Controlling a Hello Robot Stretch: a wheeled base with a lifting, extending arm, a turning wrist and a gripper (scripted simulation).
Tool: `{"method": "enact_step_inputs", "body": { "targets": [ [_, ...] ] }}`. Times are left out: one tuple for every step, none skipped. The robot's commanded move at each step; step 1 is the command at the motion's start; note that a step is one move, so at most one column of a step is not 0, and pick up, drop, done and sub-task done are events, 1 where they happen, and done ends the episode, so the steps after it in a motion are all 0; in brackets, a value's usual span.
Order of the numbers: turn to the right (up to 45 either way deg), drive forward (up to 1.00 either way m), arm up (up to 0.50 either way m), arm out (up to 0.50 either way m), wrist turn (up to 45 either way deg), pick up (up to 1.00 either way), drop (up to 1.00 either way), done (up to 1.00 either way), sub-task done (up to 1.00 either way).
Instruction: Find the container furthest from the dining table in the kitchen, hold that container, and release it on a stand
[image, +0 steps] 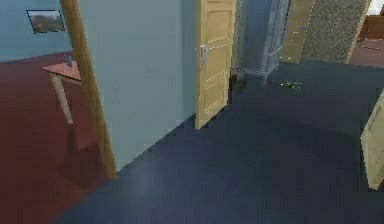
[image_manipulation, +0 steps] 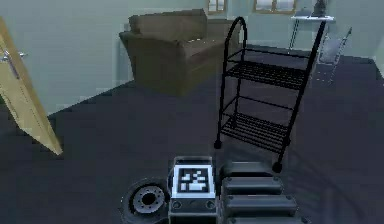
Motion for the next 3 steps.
{"method": "enact_step_inputs", "body": {
  "targets": [
    [33.0, 0.00, 0.00, 0.00, 0.0, 0.00, 0.00, 0.00, 0.00],
    [45.0, 0.00, 0.00, 0.00, 0.0, 0.00, 0.00, 0.00, 0.00],
    [45.0, 0.00, 0.00, 0.00, 0.0, 0.00, 0.00, 0.00, 0.00]
  ]
}}
